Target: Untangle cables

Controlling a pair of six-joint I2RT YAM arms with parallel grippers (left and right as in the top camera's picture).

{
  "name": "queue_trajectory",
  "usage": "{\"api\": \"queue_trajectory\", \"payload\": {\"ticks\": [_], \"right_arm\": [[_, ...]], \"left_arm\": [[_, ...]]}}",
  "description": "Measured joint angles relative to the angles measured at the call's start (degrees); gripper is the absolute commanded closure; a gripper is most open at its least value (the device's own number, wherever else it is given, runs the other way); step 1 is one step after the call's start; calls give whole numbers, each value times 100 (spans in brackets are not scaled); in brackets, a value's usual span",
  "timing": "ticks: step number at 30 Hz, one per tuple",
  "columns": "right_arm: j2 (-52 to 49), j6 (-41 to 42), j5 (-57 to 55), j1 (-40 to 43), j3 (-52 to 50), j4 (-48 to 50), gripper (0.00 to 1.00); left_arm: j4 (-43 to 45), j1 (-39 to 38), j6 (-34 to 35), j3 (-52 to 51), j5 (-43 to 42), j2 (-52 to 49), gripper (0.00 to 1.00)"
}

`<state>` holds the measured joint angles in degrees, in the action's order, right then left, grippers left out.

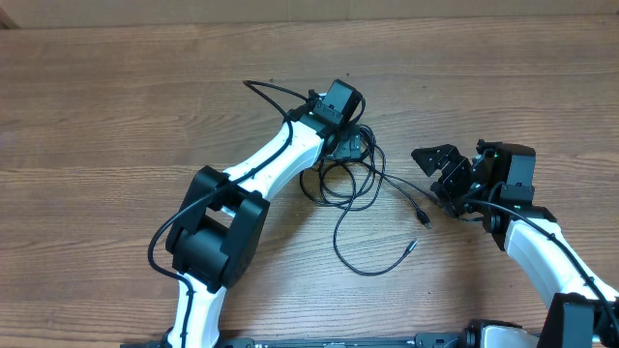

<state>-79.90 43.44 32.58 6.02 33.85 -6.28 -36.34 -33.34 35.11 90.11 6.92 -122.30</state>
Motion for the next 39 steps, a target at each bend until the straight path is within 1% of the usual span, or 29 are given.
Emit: {"api": "queue_trajectory", "payload": {"ticks": [3, 4, 5, 8, 12, 14, 15, 16, 17, 24, 27, 30, 34, 37, 39], "right_arm": [[0, 2, 0, 0, 0, 2, 0], [0, 2, 0, 0, 0, 2, 0], [0, 2, 2, 0, 0, 2, 0], [0, 2, 0, 0, 0, 4, 0], [0, 2, 0, 0, 0, 2, 0], [0, 2, 0, 0, 0, -2, 0], [0, 2, 0, 0, 0, 0, 0], [0, 0, 0, 0, 0, -2, 0], [0, 4, 0, 0, 0, 0, 0], [0, 2, 0, 0, 0, -17, 0], [0, 0, 9, 0, 0, -24, 0], [0, 2, 111, 0, 0, -15, 0], [0, 2, 479, 0, 0, 153, 0], [0, 0, 992, 0, 0, 496, 0], [0, 7, 1377, 0, 0, 699, 0]], "left_arm": [[0, 0, 39, 0, 0, -144, 1], [-2, 0, 55, 0, 0, -192, 2], [0, 0, 57, 0, 0, -221, 6], [2, 0, 103, 0, 22, -249, 33], [17, 0, 107, 0, 22, -249, 59], [13, -2, 103, 0, 22, -249, 74], [4, -7, 111, 0, 15, -249, 79], [-24, -7, 92, 0, 20, -249, 89], [-55, -7, 103, 0, 22, -249, 96], [-236, -4, 76, 0, 22, -249, 96], [-457, -2, -96, 39, -2, -249, 96], [-748, 11, -472, 118, -90, -232, 96], [-1003, 11, -1193, 136, -247, 70, 96], [-1060, 11, -1856, 136, -442, 634, 96], [-1067, 11, -2437, 144, -662, 1156, 96]]}}
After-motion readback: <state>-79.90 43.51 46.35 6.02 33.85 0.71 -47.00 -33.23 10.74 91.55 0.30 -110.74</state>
